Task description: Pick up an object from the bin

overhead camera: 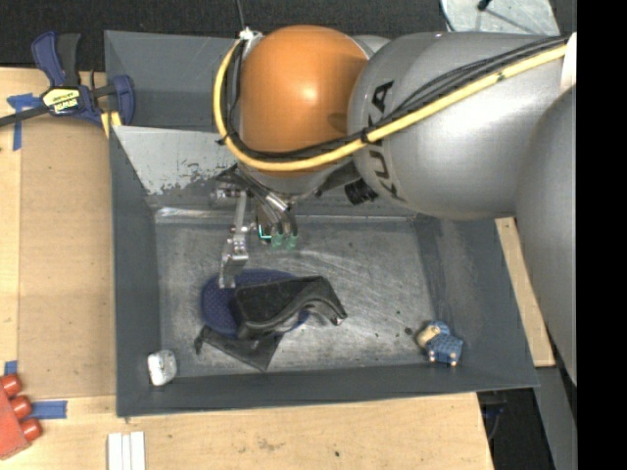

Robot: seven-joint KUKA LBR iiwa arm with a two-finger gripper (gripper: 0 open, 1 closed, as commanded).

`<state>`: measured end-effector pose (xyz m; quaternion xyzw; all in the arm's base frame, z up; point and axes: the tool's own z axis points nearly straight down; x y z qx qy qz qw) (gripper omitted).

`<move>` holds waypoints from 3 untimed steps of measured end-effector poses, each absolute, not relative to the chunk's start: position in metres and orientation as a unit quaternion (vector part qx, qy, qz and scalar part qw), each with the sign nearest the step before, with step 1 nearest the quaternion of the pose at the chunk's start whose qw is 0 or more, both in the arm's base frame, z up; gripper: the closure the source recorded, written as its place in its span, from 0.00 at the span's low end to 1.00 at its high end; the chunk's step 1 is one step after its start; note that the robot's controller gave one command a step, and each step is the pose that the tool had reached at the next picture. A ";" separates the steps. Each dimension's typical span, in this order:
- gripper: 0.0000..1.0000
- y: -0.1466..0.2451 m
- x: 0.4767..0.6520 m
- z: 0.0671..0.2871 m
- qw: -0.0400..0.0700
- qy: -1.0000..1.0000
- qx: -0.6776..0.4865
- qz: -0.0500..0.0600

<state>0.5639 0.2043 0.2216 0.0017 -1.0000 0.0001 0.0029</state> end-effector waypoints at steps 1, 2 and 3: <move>0.00 0.166 0.512 0.073 -0.007 -0.984 -0.176 -0.007; 1.00 0.165 0.514 0.076 -0.010 -0.984 -0.177 -0.007; 1.00 0.162 0.512 0.215 -0.005 -0.991 -0.132 -0.003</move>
Offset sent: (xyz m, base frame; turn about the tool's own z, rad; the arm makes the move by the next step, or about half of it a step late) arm -0.0557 -0.0435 -0.1516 0.3618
